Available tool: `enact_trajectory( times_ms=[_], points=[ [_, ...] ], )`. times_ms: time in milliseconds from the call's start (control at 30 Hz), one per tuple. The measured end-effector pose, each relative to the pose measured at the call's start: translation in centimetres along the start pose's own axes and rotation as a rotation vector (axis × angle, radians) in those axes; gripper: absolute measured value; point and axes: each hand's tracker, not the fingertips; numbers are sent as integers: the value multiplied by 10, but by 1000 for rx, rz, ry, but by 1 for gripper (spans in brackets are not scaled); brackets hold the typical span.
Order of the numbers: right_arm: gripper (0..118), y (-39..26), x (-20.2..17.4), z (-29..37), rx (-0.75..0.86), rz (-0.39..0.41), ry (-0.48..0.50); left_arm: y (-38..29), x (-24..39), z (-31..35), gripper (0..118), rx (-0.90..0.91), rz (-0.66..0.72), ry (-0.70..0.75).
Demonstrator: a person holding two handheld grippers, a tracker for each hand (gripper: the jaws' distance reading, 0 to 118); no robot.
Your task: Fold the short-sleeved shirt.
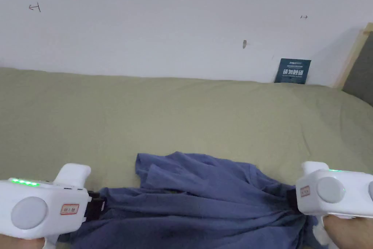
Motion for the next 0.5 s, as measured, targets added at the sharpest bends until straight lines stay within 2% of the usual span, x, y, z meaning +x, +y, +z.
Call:
enact_trajectory(
  times_ms=[133, 233, 333, 500],
  points=[
    [8, 8, 4, 31, 120, -47, 116, 14, -3, 11, 2, 75, 38, -50],
    [8, 21, -4, 59, 243, -22, 166, 32, 0, 33, 2, 151, 36, -79],
    [8, 47, -4, 66, 335, -52, 245, 57, 4, 59, 2, 219, 23, -93],
    [8, 84, -27, 100, 423, -30, 276, 110, 3, 100, 2, 321, 11, -65]
  ],
)
